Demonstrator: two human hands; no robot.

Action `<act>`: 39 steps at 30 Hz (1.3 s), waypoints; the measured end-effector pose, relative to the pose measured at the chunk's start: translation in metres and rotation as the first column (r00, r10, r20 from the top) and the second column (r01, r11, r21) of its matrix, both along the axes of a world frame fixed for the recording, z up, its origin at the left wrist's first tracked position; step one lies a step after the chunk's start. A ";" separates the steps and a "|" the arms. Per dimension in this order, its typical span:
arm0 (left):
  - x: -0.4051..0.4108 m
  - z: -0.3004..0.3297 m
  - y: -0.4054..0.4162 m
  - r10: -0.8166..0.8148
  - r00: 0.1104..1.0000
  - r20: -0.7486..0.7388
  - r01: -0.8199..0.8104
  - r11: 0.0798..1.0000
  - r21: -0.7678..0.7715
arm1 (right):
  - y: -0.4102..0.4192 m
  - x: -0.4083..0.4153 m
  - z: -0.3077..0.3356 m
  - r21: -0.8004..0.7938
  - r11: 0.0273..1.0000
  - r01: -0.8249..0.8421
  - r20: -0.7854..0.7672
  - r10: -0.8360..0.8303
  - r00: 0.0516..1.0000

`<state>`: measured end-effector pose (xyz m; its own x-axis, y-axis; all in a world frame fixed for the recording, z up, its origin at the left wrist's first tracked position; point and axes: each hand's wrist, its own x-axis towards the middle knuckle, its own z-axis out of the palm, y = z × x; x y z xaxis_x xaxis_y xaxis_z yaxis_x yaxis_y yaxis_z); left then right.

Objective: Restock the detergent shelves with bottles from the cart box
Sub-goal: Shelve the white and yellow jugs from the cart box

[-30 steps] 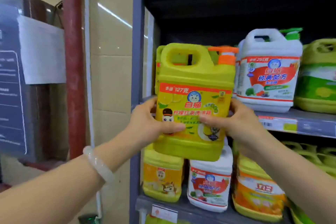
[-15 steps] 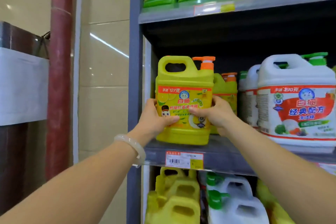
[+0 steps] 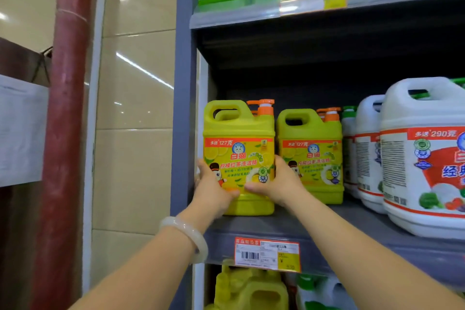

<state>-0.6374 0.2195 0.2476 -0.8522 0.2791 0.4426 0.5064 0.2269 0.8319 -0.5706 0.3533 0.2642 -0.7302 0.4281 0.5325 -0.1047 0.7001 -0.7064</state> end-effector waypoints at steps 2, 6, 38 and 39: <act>-0.001 0.001 0.002 0.023 0.998 0.053 -0.021 0.999 -0.041 | -0.001 -0.005 -0.002 0.011 1.000 0.025 -0.013 -0.025 1.000; -0.001 0.003 0.003 0.055 0.996 0.063 -0.049 0.995 -0.089 | 0.000 -0.011 -0.005 0.005 0.998 0.059 -0.013 -0.059 0.998; -0.019 -0.002 0.012 0.091 0.987 0.130 -0.090 0.996 -0.012 | 0.001 -0.017 -0.011 0.088 0.978 0.187 0.072 -0.193 0.978; -0.015 -0.004 0.012 0.112 0.990 0.080 -0.109 0.993 -0.040 | -0.001 -0.014 -0.011 0.092 0.976 0.198 0.049 -0.203 0.978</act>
